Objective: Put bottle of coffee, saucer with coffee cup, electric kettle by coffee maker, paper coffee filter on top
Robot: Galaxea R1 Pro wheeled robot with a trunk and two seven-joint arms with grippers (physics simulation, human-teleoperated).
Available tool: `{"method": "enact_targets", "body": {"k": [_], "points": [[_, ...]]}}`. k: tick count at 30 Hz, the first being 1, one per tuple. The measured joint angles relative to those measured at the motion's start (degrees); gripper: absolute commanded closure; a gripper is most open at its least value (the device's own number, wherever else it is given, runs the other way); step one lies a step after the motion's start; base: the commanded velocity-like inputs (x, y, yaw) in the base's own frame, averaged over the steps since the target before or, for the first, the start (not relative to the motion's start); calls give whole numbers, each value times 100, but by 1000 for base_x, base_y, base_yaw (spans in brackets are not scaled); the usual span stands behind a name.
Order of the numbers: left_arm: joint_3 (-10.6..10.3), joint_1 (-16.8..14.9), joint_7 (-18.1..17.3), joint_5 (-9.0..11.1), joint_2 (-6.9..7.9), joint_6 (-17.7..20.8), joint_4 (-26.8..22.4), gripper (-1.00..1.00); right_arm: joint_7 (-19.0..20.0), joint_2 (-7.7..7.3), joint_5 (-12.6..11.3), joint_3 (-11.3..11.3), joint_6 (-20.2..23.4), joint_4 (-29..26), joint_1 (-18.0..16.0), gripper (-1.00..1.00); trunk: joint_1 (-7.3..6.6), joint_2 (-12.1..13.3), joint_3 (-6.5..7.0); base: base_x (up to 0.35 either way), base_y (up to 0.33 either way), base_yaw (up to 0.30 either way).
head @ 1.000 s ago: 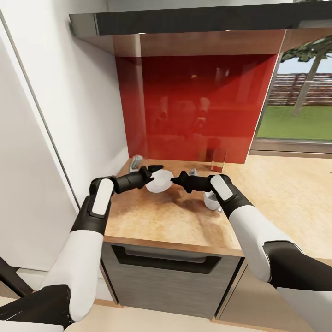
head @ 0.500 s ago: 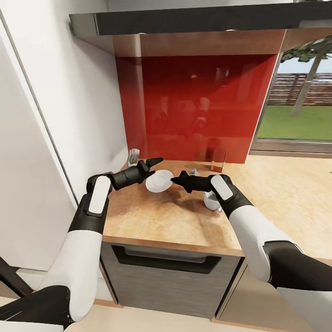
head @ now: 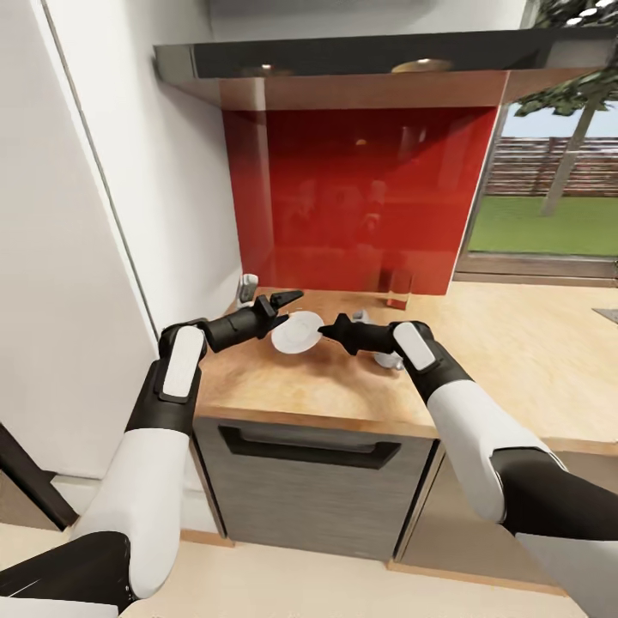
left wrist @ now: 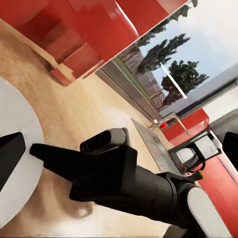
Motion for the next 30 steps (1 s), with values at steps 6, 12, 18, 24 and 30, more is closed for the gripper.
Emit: {"method": "enact_targets", "body": {"k": [6,12,18,24,30], "points": [[14,0,1,-4,0,11,-4,-100,0,-58,-6,1,25,-124,-241,100,-2,0,0,-23,0,0],[14,0,-2,-2,0,12,-3,-100,0,-72,1,-2,27,-133,-284,100,-23,38,17,-2,0,0],[8,0,-43,-1,0,19,-11,-100,0,-80,10,-6,26,-133,-286,100,-111,201,90,0,0,0],[18,0,-1074,-10,-1,48,3,-100,0,-81,10,-6,26,-133,-286,100,-111,201,90,0,0,0],[42,0,-1717,-11,-1,73,55,-100,0,-122,12,-6,26,-133,-286,100,-109,201,89,-115,0,0]]}}
